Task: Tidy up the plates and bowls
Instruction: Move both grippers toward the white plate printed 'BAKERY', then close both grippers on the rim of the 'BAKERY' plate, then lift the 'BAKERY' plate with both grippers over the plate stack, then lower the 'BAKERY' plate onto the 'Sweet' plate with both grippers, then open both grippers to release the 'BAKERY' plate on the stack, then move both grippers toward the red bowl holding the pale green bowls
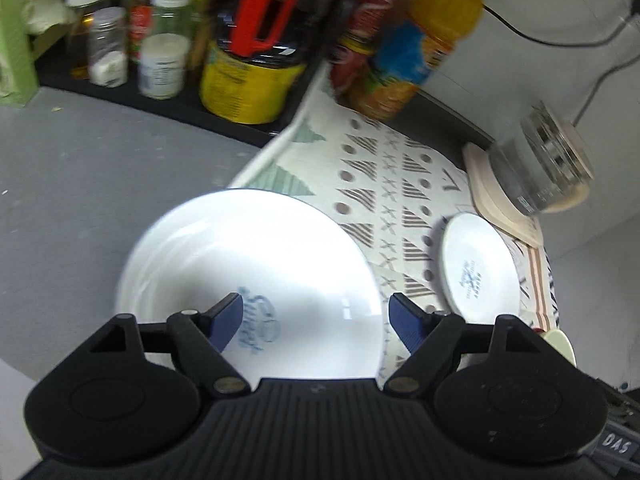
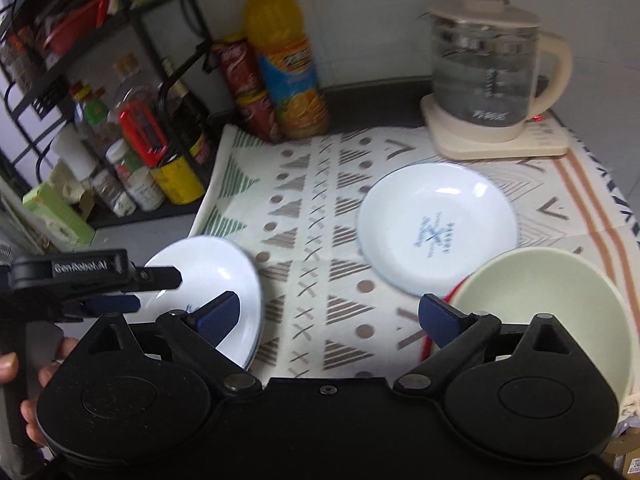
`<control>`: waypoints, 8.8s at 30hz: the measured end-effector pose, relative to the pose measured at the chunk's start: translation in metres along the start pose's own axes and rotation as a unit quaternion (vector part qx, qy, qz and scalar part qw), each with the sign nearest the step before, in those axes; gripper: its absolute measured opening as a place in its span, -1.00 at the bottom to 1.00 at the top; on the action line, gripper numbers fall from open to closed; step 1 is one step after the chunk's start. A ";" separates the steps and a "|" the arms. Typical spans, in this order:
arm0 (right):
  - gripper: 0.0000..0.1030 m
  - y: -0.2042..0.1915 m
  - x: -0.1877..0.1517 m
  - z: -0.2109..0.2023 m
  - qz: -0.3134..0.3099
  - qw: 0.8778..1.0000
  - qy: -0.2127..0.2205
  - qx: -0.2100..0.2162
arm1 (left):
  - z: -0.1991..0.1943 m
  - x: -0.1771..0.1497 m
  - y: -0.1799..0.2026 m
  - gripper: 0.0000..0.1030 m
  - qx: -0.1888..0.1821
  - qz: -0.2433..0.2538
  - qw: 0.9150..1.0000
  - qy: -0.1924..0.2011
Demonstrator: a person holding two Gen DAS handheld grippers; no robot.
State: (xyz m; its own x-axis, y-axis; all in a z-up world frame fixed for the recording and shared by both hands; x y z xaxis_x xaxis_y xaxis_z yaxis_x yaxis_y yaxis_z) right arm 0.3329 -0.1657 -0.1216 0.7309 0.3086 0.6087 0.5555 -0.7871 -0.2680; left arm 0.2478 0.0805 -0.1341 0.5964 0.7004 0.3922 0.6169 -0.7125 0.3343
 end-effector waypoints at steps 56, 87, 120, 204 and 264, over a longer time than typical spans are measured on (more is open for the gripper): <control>-0.44 0.216 0.070 0.134 0.213 0.965 -0.149 -0.025 | 0.178 0.027 0.135 -0.57 -0.027 -0.022 0.989 -0.143; -0.84 0.157 0.090 0.106 0.143 0.986 -0.076 0.043 | 0.132 0.048 0.104 -0.77 -0.065 -0.023 0.992 -0.101; -0.84 0.031 0.044 0.070 0.115 0.987 -0.061 0.095 | 0.025 0.036 -0.021 -0.77 -0.090 -0.087 0.991 -0.050; -0.88 -0.046 -0.004 0.102 0.035 0.993 -0.099 0.061 | -0.018 0.013 -0.107 -0.11 0.036 -0.061 0.997 0.011; -0.34 -0.043 -0.017 0.081 0.065 0.991 -0.096 0.070 | -0.005 0.003 -0.110 -0.05 0.071 -0.064 0.995 0.000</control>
State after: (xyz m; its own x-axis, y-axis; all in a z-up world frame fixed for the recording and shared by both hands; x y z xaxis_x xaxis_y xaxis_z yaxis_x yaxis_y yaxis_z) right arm 0.3288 -0.0936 -0.1813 0.8541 0.3166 0.4127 0.4919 -0.7497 -0.4428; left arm 0.1787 0.1608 -0.1659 0.5076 0.7852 0.3546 0.7542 -0.6040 0.2578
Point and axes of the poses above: each gripper's, at about its wrist camera, not at the fingertips, and z roughly the way its jaws point, y to its right, x to its top, the point moved 3 cm from there along z, roughly the way its jaws point, and after that the axes turned 2 degrees about x, right-handed, at the moved point
